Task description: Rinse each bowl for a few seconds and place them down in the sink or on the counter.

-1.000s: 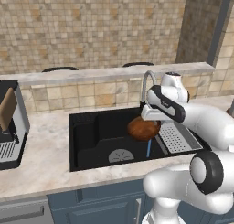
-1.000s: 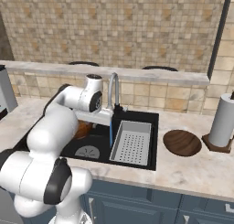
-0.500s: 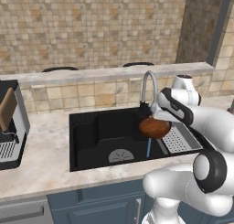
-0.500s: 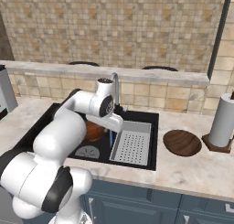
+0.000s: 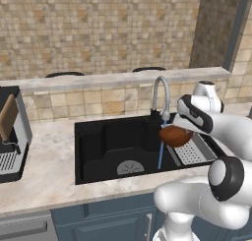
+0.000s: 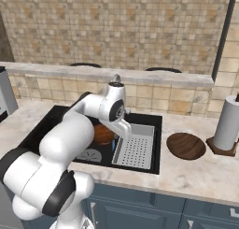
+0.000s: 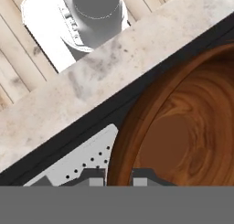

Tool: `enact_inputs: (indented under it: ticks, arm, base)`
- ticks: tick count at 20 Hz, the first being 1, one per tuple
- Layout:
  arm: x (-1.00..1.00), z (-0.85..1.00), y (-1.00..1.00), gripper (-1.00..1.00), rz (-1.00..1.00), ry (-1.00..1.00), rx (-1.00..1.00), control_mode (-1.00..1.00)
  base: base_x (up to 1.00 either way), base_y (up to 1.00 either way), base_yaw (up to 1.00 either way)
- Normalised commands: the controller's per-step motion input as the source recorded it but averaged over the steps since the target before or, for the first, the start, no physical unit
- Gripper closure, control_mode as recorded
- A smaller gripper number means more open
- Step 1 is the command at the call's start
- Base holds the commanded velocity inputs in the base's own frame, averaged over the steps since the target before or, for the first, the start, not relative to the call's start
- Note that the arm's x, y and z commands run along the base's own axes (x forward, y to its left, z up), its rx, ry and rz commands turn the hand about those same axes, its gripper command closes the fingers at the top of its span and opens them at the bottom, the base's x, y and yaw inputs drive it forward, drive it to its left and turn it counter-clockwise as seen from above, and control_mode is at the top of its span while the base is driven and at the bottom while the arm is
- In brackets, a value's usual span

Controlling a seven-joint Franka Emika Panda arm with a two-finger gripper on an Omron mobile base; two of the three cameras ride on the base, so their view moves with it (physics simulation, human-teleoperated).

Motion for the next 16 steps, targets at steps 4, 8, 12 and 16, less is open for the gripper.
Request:
enact_inputs:
  ticks: [4,8,12,16]
  arm:
    - [0.01,-0.02,-0.27,1.00,-0.17,0.00,0.00,-1.00]
    - [0.00,-0.07,-0.16,1.00,-0.12,0.00,0.00,-1.00]
    - [0.01,-0.11,0.00,1.00,-0.04,0.00,0.00,-1.00]
    - [0.11,-0.05,0.03,1.00,0.00,-0.04,0.00,-1.00]
  base:
    - [0.00,0.00,0.00]
    - [0.00,0.00,0.00]
    - [0.00,0.00,0.00]
    - [0.00,0.00,0.00]
